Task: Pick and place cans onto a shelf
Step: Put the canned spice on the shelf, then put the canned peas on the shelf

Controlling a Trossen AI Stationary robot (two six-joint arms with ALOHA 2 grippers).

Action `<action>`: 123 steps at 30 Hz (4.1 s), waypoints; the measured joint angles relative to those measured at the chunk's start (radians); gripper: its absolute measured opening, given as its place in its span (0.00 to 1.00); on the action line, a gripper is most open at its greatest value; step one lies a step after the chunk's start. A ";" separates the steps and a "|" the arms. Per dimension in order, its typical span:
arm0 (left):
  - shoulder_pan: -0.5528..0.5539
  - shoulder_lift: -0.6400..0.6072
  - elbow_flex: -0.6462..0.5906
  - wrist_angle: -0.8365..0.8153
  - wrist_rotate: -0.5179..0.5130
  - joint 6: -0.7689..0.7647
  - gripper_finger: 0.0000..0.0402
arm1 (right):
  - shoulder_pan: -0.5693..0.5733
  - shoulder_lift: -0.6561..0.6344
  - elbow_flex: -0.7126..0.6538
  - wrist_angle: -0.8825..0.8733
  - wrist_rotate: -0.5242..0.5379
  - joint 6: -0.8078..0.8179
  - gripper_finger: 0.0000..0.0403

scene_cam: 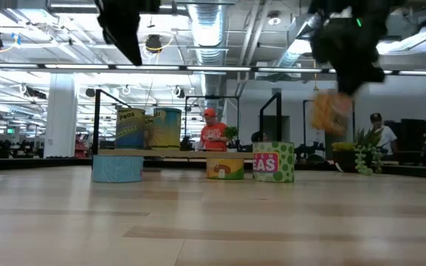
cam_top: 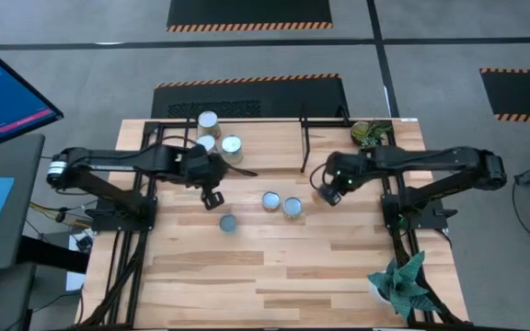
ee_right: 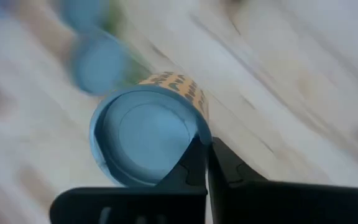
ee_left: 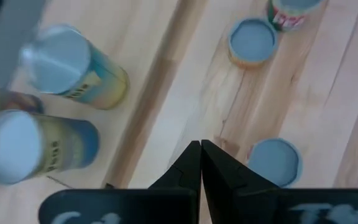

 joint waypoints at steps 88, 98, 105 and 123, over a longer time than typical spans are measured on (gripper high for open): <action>-0.046 -0.266 -0.372 0.371 -0.056 -0.102 0.00 | -0.292 1.071 1.210 -0.129 -0.062 -0.594 0.15; -0.046 -0.266 -0.372 0.371 -0.051 -0.106 0.00 | -0.295 1.071 1.210 -0.125 -0.052 -0.644 0.24; -0.046 -0.266 -0.372 0.371 -0.051 -0.106 0.00 | -0.306 1.071 1.233 -0.136 -0.009 -0.640 0.34; -0.046 -0.265 -0.371 0.359 -0.048 -0.100 0.00 | -0.067 0.919 1.375 -0.634 -0.094 -0.652 0.31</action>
